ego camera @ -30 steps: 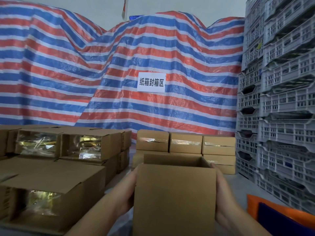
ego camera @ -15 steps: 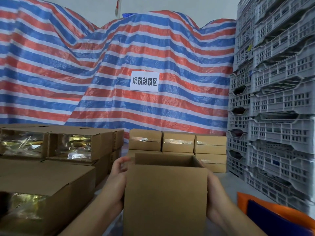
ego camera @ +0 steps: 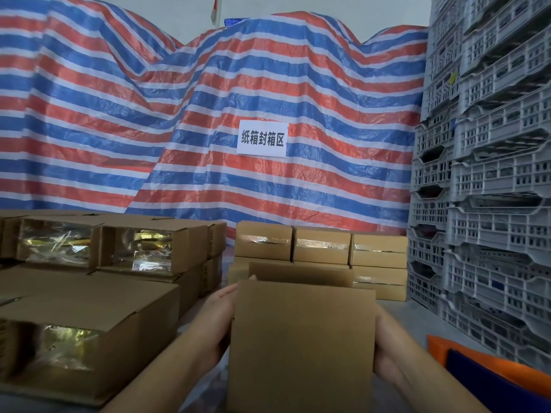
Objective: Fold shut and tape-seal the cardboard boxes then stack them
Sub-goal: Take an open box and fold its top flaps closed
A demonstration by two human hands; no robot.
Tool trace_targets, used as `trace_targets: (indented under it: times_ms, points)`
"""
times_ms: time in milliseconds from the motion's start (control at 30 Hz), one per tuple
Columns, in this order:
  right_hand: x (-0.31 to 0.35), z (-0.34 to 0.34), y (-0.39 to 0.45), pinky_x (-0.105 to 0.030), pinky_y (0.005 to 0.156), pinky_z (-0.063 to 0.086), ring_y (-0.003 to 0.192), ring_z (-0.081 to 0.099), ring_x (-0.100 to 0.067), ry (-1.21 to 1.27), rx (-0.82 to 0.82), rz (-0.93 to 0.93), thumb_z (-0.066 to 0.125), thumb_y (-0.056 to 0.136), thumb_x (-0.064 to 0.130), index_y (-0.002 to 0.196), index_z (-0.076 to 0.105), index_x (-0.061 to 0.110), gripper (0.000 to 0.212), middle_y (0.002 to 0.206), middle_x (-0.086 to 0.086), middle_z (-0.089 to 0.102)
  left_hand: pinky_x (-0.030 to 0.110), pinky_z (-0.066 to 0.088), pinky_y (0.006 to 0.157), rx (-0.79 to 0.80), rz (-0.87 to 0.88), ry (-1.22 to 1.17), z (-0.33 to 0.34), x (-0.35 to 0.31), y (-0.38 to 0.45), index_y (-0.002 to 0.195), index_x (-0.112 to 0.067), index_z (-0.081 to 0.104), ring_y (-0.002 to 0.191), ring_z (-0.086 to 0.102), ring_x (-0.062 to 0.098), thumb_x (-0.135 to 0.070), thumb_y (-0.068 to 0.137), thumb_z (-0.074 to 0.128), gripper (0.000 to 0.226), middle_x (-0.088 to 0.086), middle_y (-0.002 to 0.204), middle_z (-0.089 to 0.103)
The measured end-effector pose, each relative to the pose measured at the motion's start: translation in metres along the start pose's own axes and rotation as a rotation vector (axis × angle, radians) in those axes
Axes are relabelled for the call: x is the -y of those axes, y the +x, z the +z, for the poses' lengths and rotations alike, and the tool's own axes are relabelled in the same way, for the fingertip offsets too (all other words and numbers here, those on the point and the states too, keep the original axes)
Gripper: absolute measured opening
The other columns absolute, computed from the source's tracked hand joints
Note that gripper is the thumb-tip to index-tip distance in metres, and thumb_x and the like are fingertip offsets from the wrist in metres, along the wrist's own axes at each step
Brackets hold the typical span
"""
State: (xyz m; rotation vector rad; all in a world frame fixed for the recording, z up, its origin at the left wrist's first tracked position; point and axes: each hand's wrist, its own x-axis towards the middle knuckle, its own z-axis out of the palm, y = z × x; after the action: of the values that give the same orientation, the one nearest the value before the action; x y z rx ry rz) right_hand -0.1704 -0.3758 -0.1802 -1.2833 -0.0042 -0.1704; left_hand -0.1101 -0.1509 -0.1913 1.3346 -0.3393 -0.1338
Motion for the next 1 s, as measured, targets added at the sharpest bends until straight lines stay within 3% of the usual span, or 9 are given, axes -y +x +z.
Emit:
trace_targets:
  times_ms: [67,167,267,500,567,667,767,900,1000]
  points:
    - [0.001,0.003,-0.002,-0.032,0.055,0.047,0.046,0.061,-0.021,0.029,0.008,-0.008,0.063,0.069,0.023,0.052,0.074,0.011,0.023,0.054,-0.008,0.062,0.038,0.050,0.081,0.051,0.019,0.067,-0.004,-0.004,0.000,0.116,-0.013,0.070,0.088,0.072,0.026,-0.057,0.094,0.046,0.055,0.013,0.099,0.074]
    - [0.002,0.005,-0.004,-0.034,0.057,0.046,0.044,0.061,-0.020,0.049,0.013,-0.020,0.062,0.071,0.022,0.050,0.074,0.011,0.026,0.053,-0.008,0.063,0.046,0.039,0.105,0.259,0.066,0.117,-0.020,-0.015,0.005,0.119,-0.016,0.071,0.119,0.060,0.033,-0.085,0.083,0.023,0.091,0.020,0.124,0.065]
    - [0.000,0.002,-0.002,-0.032,0.056,0.047,0.044,0.061,-0.020,0.034,-0.003,-0.007,0.059,0.082,0.019,0.050,0.074,0.011,0.037,0.053,-0.007,0.063,0.053,0.027,0.115,0.470,0.124,0.131,-0.032,-0.018,0.008,0.134,-0.009,0.059,0.133,0.044,0.040,-0.090,0.073,0.039,0.104,0.026,0.139,0.052]
    - [-0.001,0.000,-0.002,-0.026,0.046,0.047,0.041,0.058,-0.018,0.028,-0.015,0.011,0.055,0.088,0.022,0.048,0.072,0.011,0.045,0.050,-0.005,0.060,0.041,0.043,0.104,0.443,0.164,0.258,-0.031,-0.015,0.001,0.125,-0.019,0.066,0.120,0.060,0.028,-0.078,0.056,0.075,0.091,0.012,0.126,0.065]
    - [-0.003,-0.002,0.000,-0.024,0.043,0.048,0.041,0.058,-0.018,0.045,-0.023,0.018,0.051,0.095,0.022,0.049,0.072,0.010,0.052,0.050,-0.005,0.060,0.040,0.045,0.103,0.371,0.131,0.304,-0.024,-0.018,-0.002,0.128,-0.016,0.061,0.115,0.064,0.024,-0.076,0.054,0.077,0.096,0.008,0.122,0.068]
    - [-0.004,-0.002,0.004,-0.026,0.043,0.051,0.045,0.063,-0.021,0.037,-0.046,0.023,0.049,0.098,0.027,0.052,0.074,0.010,0.055,0.055,-0.008,0.065,0.040,0.047,0.101,0.287,0.079,0.249,-0.016,-0.018,-0.005,0.128,-0.016,0.062,0.112,0.066,0.024,-0.060,0.078,0.067,0.067,0.007,0.119,0.070]
    - [-0.006,-0.005,0.008,-0.028,0.045,0.054,0.051,0.068,-0.024,0.037,-0.045,0.013,0.049,0.100,0.031,0.058,0.077,0.010,0.055,0.064,-0.012,0.071,0.039,0.049,0.096,0.199,0.044,0.204,-0.012,-0.015,-0.004,0.122,-0.014,0.066,0.109,0.066,0.029,-0.046,0.079,0.065,0.054,0.012,0.117,0.070]
    - [-0.010,-0.010,0.012,-0.032,0.053,0.056,0.062,0.072,-0.029,0.018,-0.098,0.022,0.048,0.102,0.038,0.100,0.074,0.005,0.043,0.080,-0.018,0.075,0.031,0.050,0.075,0.145,0.015,0.184,-0.008,-0.013,-0.003,0.105,-0.016,0.073,0.085,0.067,0.022,-0.037,0.074,0.070,0.037,0.010,0.098,0.072]
    - [-0.012,-0.011,0.017,-0.039,0.071,0.055,0.078,0.074,-0.034,0.050,-0.076,0.033,0.047,0.100,0.050,0.119,0.069,0.006,0.052,0.099,-0.022,0.075,0.030,0.051,0.068,0.123,-0.005,0.152,-0.007,-0.013,-0.003,0.099,-0.017,0.074,0.077,0.065,0.020,-0.032,0.071,0.072,0.032,0.008,0.090,0.071]
